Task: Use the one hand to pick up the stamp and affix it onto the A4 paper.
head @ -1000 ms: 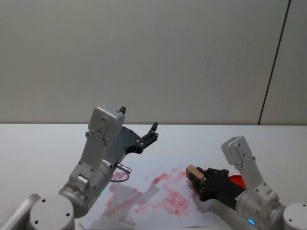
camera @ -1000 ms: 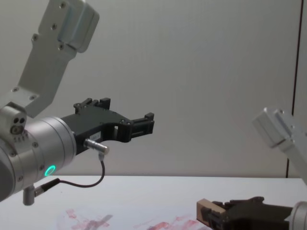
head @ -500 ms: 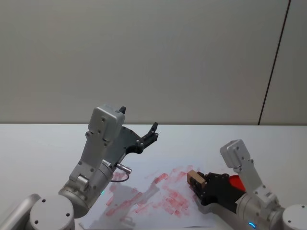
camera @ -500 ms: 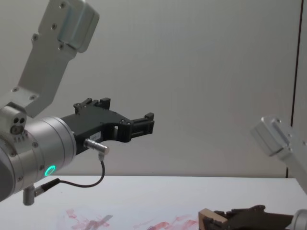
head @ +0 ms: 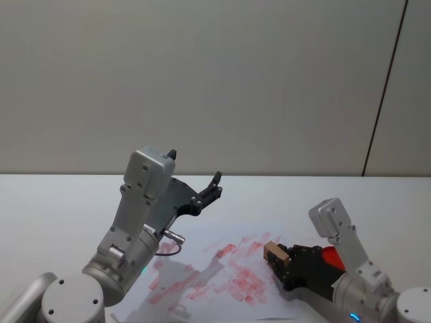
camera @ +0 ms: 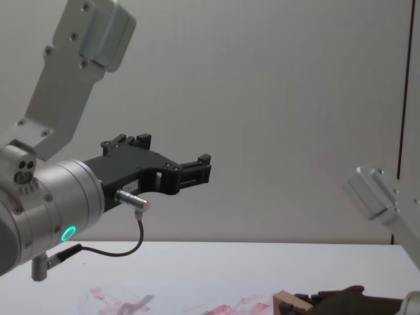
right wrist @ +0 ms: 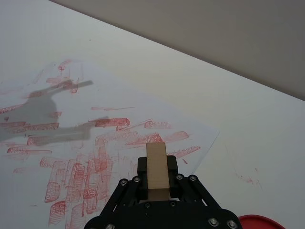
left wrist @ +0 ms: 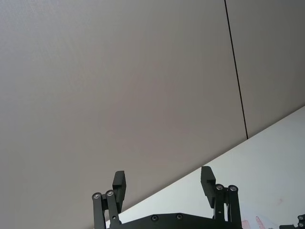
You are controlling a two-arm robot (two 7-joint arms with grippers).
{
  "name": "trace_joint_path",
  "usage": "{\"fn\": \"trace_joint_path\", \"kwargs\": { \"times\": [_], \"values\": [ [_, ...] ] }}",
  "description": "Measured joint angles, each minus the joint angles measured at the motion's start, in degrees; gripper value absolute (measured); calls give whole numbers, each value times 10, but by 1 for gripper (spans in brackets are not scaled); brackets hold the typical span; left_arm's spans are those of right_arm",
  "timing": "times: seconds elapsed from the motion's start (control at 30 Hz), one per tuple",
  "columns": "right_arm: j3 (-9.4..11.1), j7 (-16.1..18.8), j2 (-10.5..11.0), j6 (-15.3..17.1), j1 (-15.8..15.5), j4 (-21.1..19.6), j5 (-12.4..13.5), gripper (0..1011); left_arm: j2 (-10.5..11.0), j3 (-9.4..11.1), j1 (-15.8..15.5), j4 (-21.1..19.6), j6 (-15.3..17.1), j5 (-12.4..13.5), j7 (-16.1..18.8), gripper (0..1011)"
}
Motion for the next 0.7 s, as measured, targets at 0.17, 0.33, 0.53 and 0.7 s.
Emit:
{"fn": "trace_joint_path", "kwargs": {
  "times": [0.17, 0.33, 0.53, 0.7],
  "values": [
    [0, 2, 0, 1, 1, 2, -1, 217, 0, 0, 0, 0, 0, 0, 0, 1002],
    [0, 3, 0, 1, 2, 4, -1, 217, 0, 0, 0, 0, 0, 0, 0, 1003],
    [0, 3, 1, -1, 2, 5, 3, 217, 0, 0, 0, 0, 0, 0, 0, 1003],
    [2, 0, 3, -13, -1, 1, 13, 217, 0, 0, 0, 0, 0, 0, 0, 1002]
  ]
}}
